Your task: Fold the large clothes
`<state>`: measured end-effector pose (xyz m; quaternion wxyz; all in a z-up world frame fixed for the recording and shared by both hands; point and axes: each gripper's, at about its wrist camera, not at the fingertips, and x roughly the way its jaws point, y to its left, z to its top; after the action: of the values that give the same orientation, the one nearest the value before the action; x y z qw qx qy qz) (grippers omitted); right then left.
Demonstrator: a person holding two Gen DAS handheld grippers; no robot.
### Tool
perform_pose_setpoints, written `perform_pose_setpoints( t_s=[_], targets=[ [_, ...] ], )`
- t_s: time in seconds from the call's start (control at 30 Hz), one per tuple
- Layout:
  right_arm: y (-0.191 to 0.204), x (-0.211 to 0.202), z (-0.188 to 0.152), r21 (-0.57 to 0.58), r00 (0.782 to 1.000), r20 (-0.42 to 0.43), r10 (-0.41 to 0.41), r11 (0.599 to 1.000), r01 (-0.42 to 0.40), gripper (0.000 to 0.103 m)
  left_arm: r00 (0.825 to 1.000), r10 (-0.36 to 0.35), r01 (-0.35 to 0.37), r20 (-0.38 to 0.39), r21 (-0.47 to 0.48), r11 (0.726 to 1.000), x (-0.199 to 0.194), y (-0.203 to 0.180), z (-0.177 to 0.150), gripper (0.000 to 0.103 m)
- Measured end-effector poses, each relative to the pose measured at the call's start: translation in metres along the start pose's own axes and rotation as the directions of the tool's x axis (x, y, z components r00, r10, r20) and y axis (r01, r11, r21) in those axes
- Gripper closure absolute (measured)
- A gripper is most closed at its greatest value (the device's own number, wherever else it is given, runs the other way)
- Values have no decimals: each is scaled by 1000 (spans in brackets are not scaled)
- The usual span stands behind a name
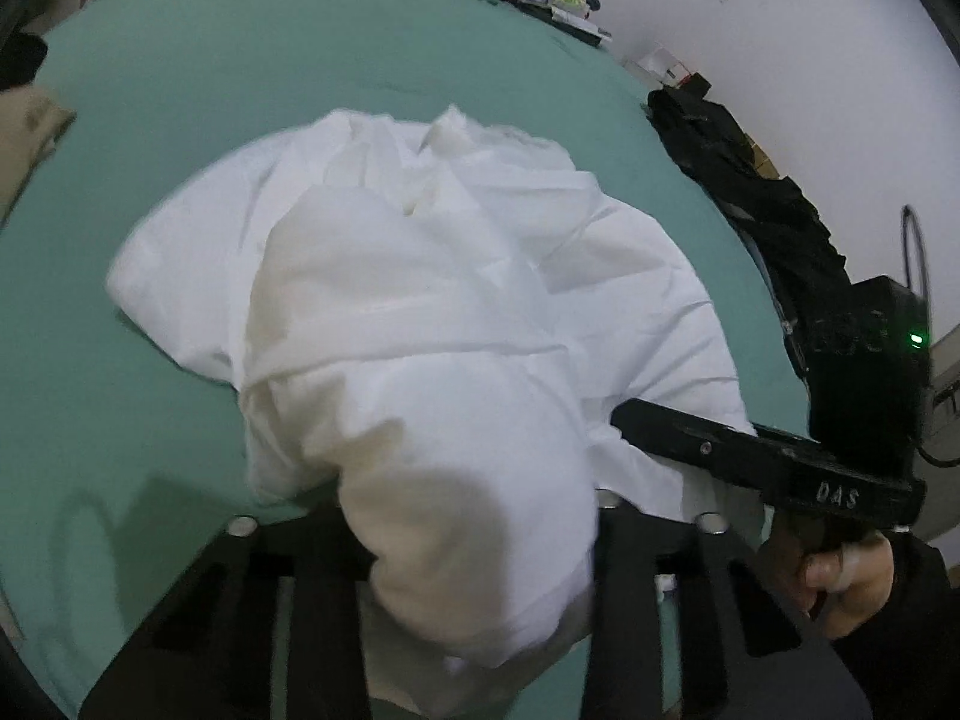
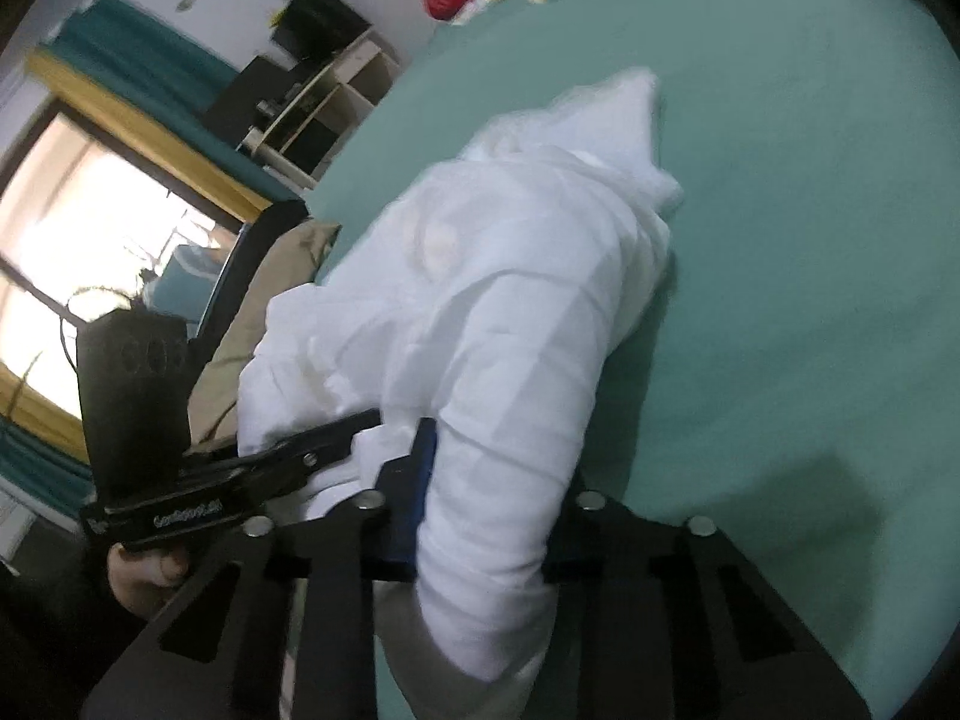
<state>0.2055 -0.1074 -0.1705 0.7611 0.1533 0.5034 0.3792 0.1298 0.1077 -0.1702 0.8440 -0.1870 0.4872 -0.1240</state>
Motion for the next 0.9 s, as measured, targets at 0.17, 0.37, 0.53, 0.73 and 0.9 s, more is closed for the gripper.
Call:
perform_pose_setpoints(
  t_s=[0.17, 0.37, 0.53, 0.73, 0.9],
  targets=[
    [51, -10, 25, -99, 994, 97, 55, 994, -46, 84, 997, -20, 20, 80, -5, 1000, -29, 0, 31, 85],
    [119, -5, 72, -221, 973, 181, 141, 970, -99, 84, 974, 20, -25, 225, 19, 999, -104, 21, 76, 85],
    [176, 13, 120, -317, 935, 251, 250, 934, -165, 84, 936, 75, -99, 344, 52, 994, -161, 36, 120, 84],
    [192, 60, 148, -322, 900, 263, 348, 911, -258, 84, 920, 152, -190, 360, 73, 979, -175, 65, 152, 82],
    [142, 142, 124, -130, 959, 82, 272, 957, -260, 83, 962, 252, -250, 102, -34, 968, -94, 132, 137, 72]
  ],
)
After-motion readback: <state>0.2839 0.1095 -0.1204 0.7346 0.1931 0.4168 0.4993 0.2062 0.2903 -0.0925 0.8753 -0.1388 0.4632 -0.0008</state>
